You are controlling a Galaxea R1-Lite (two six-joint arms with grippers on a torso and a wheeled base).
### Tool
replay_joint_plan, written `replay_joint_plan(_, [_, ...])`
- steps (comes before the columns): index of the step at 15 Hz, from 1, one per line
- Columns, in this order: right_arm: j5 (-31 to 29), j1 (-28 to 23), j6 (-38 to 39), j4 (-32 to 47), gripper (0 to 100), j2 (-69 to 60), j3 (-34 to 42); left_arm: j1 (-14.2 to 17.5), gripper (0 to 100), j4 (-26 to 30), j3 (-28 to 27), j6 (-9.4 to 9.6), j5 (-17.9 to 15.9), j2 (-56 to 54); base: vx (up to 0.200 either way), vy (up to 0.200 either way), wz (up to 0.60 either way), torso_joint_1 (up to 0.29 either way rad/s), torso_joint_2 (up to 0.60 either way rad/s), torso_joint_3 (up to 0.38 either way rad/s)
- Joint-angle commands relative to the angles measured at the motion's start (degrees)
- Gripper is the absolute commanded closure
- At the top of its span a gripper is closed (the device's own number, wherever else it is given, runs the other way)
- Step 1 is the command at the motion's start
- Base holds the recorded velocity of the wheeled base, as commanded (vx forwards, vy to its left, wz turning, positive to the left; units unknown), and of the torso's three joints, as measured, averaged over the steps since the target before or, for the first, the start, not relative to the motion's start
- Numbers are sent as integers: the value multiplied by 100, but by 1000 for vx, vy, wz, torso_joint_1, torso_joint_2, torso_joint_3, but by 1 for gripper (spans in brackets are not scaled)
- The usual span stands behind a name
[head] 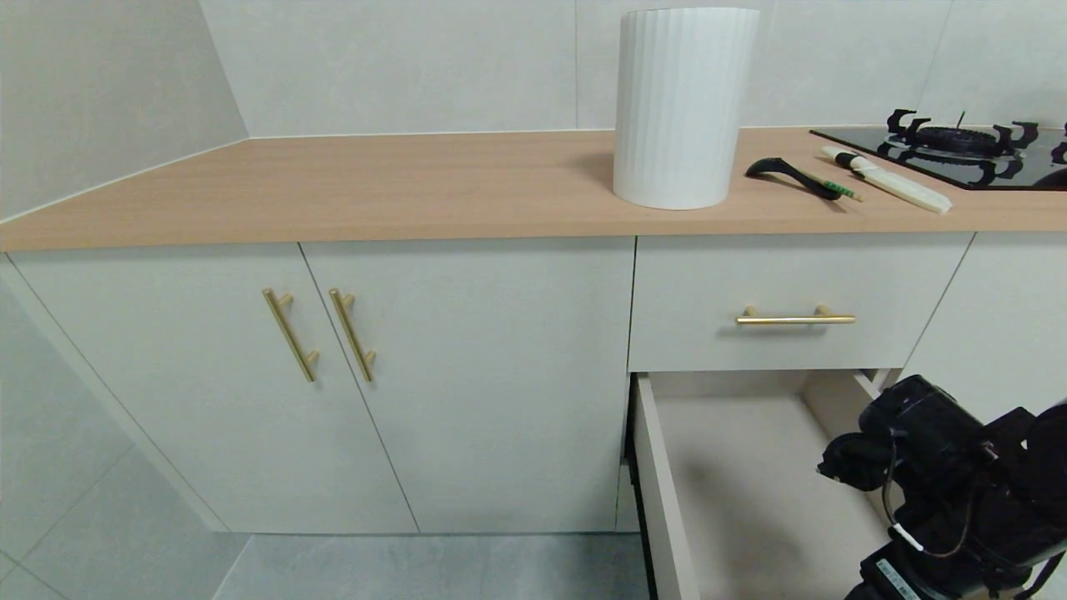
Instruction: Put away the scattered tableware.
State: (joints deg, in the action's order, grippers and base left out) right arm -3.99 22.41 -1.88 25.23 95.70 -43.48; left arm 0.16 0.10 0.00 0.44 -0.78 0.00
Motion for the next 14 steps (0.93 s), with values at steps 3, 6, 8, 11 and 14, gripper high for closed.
replay_joint_plan(3, [-14,238,-199,518,0,10,-37,2,0,-1,0,0,-1,9,0,0,0,0,0,0])
replay_joint_plan(6, [-23,264,-269,676,0,19,-29,2,0,-1,0,-9,8,9,0,0,0,0,0,0])
replay_joint_plan(8, [-32,264,-234,667,0,63,-99,2,0,-1,0,0,-1,9,0,0,0,0,0,0])
replay_joint_plan(11, [-23,229,469,579,0,19,-609,2,0,-1,0,0,-1,9,0,0,0,0,0,0])
replay_joint_plan(14, [-50,62,1216,-300,0,-95,-793,2,0,-1,0,0,-1,9,0,0,0,0,0,0])
